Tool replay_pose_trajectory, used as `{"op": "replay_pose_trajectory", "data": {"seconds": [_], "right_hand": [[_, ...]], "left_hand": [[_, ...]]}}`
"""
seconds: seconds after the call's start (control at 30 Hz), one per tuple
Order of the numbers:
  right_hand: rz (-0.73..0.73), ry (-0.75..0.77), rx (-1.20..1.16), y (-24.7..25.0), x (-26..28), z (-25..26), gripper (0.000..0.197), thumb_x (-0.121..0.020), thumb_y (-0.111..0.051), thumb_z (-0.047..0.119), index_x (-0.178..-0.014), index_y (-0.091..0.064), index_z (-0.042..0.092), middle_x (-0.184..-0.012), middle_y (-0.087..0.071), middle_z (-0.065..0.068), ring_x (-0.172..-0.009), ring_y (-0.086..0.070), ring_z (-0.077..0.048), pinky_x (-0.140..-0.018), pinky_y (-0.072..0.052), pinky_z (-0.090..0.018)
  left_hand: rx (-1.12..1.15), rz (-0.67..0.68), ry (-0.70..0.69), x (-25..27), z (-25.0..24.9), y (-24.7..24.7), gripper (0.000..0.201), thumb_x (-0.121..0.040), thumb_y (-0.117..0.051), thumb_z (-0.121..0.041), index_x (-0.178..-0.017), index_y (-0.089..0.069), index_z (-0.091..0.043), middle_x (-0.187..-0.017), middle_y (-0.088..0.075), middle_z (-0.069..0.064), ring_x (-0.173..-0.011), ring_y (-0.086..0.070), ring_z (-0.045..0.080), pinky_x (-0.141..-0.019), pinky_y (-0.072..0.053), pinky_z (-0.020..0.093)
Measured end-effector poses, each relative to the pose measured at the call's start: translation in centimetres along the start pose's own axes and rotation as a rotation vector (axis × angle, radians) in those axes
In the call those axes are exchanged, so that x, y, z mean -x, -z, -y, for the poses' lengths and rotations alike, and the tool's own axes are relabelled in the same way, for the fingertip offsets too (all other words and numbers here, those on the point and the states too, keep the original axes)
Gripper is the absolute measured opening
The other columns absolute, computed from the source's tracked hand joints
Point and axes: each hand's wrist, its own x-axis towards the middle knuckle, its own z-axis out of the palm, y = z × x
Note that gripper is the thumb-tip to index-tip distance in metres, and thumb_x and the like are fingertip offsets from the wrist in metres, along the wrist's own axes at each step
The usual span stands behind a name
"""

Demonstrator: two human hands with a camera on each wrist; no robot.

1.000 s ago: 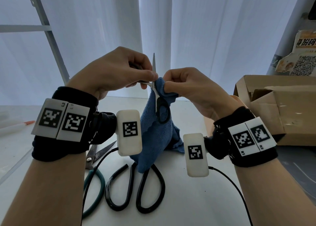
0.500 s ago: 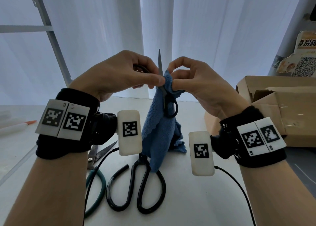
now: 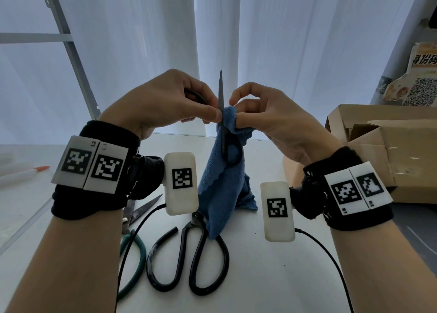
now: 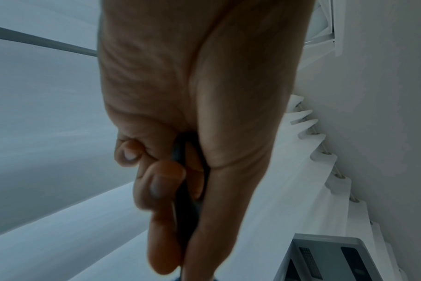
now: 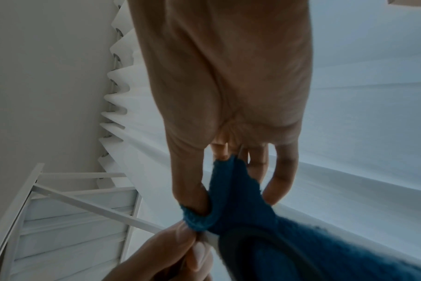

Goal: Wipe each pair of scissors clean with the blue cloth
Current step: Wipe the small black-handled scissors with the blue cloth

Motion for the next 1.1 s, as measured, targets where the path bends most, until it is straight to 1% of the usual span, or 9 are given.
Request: {"op": "replay_pose_trajectory", "data": {"seconds": [0.17, 0.27, 0.33, 0.4, 0.53, 0.67, 0.8, 0.93, 1.1], "right_hand": [[-0.001, -0.035, -0.001, -0.13, -0.02, -0.01, 0.026, -0.078, -0.064, 0.0, -0.1, -0.061, 0.013, -0.077, -0.063, -0.007, -0.074, -0.059, -0.018, -0.072, -0.048, -0.026], [-0.001, -0.043, 0.006, -0.17, 0.04, -0.04, 0.025, -0.085, -0.067, -0.003, -0.105, -0.061, 0.011, -0.083, -0.066, -0.013, -0.079, -0.061, -0.021, -0.081, -0.049, -0.033], [0.01, -0.055, 0.016, -0.27, 0.08, 0.05, 0.028, -0.082, -0.066, -0.001, -0.107, -0.061, 0.009, -0.088, -0.067, -0.022, -0.082, -0.062, -0.022, -0.082, -0.048, -0.035], [0.016, -0.067, 0.031, -0.39, 0.04, 0.06, 0.032, -0.077, -0.064, 0.003, -0.108, -0.061, 0.009, -0.094, -0.069, -0.027, -0.083, -0.063, -0.022, -0.083, -0.048, -0.036], [0.028, -0.085, 0.048, -0.28, 0.07, -0.12, 0.023, -0.088, -0.066, -0.002, -0.108, -0.06, 0.007, -0.089, -0.07, -0.02, -0.084, -0.065, -0.023, -0.092, -0.051, -0.044], [0.06, -0.093, 0.065, -0.27, 0.2, -0.07, 0.022, -0.089, -0.059, -0.004, -0.108, -0.06, 0.008, -0.107, -0.068, -0.032, -0.086, -0.063, -0.024, -0.082, -0.049, -0.035], [0.061, -0.084, 0.043, -0.36, 0.19, -0.03, 0.019, -0.09, -0.064, -0.001, -0.106, -0.059, 0.008, -0.104, -0.066, -0.035, -0.089, -0.064, -0.027, -0.088, -0.049, -0.04], [0.061, -0.073, 0.029, -0.62, 0.04, -0.16, 0.025, -0.08, -0.063, 0.002, -0.104, -0.059, 0.008, -0.111, -0.061, -0.04, -0.091, -0.062, -0.032, -0.083, -0.046, -0.039], [0.054, -0.053, 0.026, -0.3, -0.03, -0.23, 0.019, -0.09, -0.061, -0.006, -0.103, -0.06, 0.008, -0.098, -0.062, -0.035, -0.089, -0.061, -0.031, -0.081, -0.047, -0.035]], "left_hand": [[-0.026, -0.009, 0.017, 0.07, -0.11, -0.18, 0.004, -0.079, -0.08, -0.017, -0.077, -0.076, -0.017, -0.068, -0.069, 0.002, -0.06, -0.048, 0.008, -0.057, -0.042, 0.015], [-0.046, -0.024, 0.028, 0.14, -0.19, -0.08, 0.004, -0.079, -0.08, -0.018, -0.077, -0.077, -0.018, -0.072, -0.073, 0.001, -0.062, -0.055, 0.005, -0.071, -0.044, 0.02], [-0.049, -0.034, 0.041, 0.19, -0.26, -0.1, 0.004, -0.078, -0.081, -0.019, -0.077, -0.077, -0.017, -0.074, -0.074, 0.0, -0.066, -0.059, 0.003, -0.074, -0.044, 0.02], [-0.059, -0.045, 0.06, 0.14, -0.34, -0.25, 0.003, -0.077, -0.081, -0.018, -0.076, -0.078, -0.018, -0.071, -0.074, -0.002, -0.067, -0.06, 0.0, -0.07, -0.044, 0.014], [-0.056, -0.04, 0.092, 0.17, -0.4, -0.22, 0.002, -0.078, -0.08, -0.015, -0.077, -0.078, -0.015, -0.073, -0.075, 0.0, -0.066, -0.062, -0.001, -0.058, -0.043, 0.004], [-0.05, -0.021, 0.117, 0.31, -0.55, -0.29, 0.003, -0.078, -0.079, -0.015, -0.079, -0.078, -0.012, -0.073, -0.075, 0.001, -0.068, -0.062, 0.001, -0.072, -0.042, 0.013], [-0.05, -0.008, 0.121, 0.46, -0.73, -0.36, 0.004, -0.079, -0.079, -0.015, -0.079, -0.077, -0.012, -0.073, -0.075, 0.0, -0.07, -0.064, 0.003, -0.078, -0.04, 0.019], [-0.059, -0.008, 0.122, 0.48, -0.8, -0.53, 0.003, -0.078, -0.08, -0.016, -0.079, -0.078, -0.014, -0.073, -0.076, 0.001, -0.072, -0.064, 0.004, -0.081, -0.04, 0.022], [-0.061, -0.011, 0.118, 0.49, -0.76, -0.28, 0.004, -0.078, -0.08, -0.016, -0.079, -0.077, -0.013, -0.074, -0.076, 0.001, -0.072, -0.065, 0.004, -0.081, -0.042, 0.022]]}}
